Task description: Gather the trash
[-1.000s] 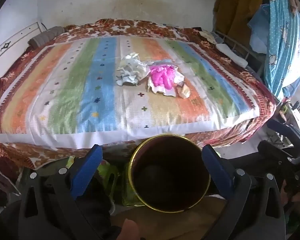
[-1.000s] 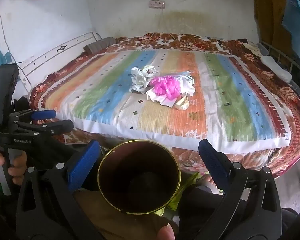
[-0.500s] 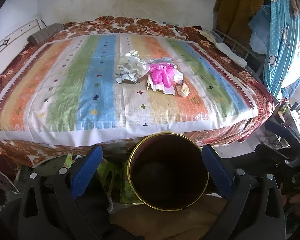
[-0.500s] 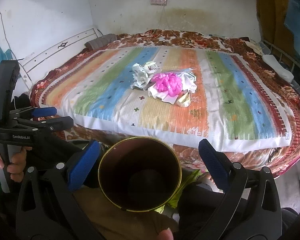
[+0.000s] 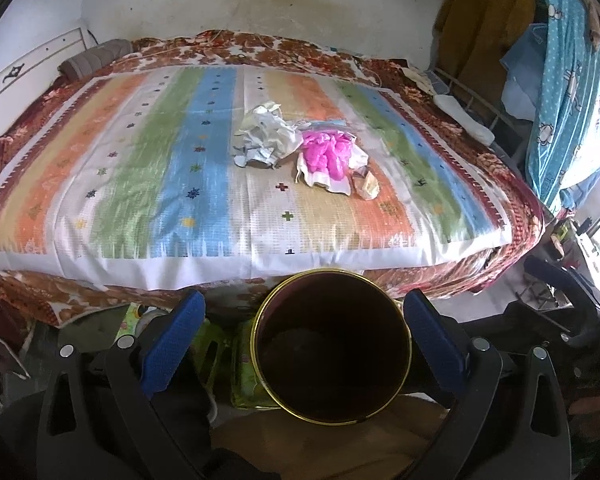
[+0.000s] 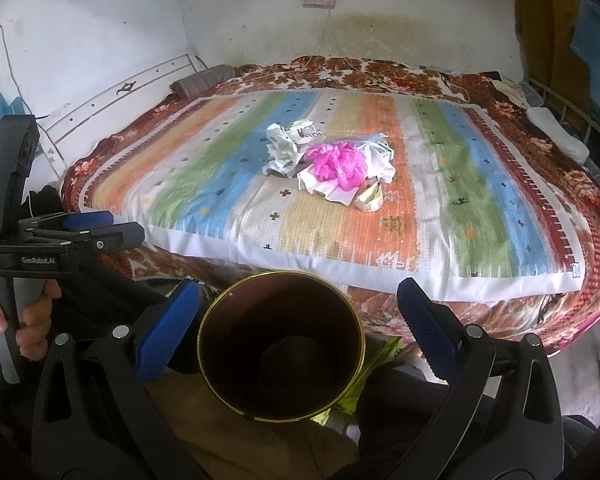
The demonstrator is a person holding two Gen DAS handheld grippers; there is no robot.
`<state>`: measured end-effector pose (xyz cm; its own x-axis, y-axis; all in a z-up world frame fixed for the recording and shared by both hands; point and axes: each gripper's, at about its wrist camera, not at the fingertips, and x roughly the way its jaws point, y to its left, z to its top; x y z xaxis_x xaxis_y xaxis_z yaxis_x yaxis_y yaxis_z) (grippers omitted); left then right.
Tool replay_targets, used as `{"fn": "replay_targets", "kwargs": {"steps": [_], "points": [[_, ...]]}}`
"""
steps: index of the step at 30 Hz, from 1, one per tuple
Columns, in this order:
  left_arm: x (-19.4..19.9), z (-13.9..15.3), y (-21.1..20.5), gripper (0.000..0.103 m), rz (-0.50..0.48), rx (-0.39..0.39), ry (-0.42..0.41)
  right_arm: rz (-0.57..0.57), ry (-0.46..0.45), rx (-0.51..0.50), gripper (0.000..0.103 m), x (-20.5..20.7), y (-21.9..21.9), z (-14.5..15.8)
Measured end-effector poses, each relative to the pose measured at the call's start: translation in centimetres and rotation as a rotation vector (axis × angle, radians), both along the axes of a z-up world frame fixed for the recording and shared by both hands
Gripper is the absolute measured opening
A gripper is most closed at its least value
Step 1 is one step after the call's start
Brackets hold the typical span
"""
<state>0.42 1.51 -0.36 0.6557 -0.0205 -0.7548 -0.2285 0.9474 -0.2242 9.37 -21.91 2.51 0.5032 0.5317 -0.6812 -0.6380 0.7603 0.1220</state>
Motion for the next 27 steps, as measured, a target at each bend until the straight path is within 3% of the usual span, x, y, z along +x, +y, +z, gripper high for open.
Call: {"fn": "replay_targets", "kwargs": {"steps": [27], "points": [[-0.1,0.19,-0.62,0.097,-0.004,0.021,-0.014,0.007,0.036,0.012,0.094,0.83,0.29,-0.04]]}}
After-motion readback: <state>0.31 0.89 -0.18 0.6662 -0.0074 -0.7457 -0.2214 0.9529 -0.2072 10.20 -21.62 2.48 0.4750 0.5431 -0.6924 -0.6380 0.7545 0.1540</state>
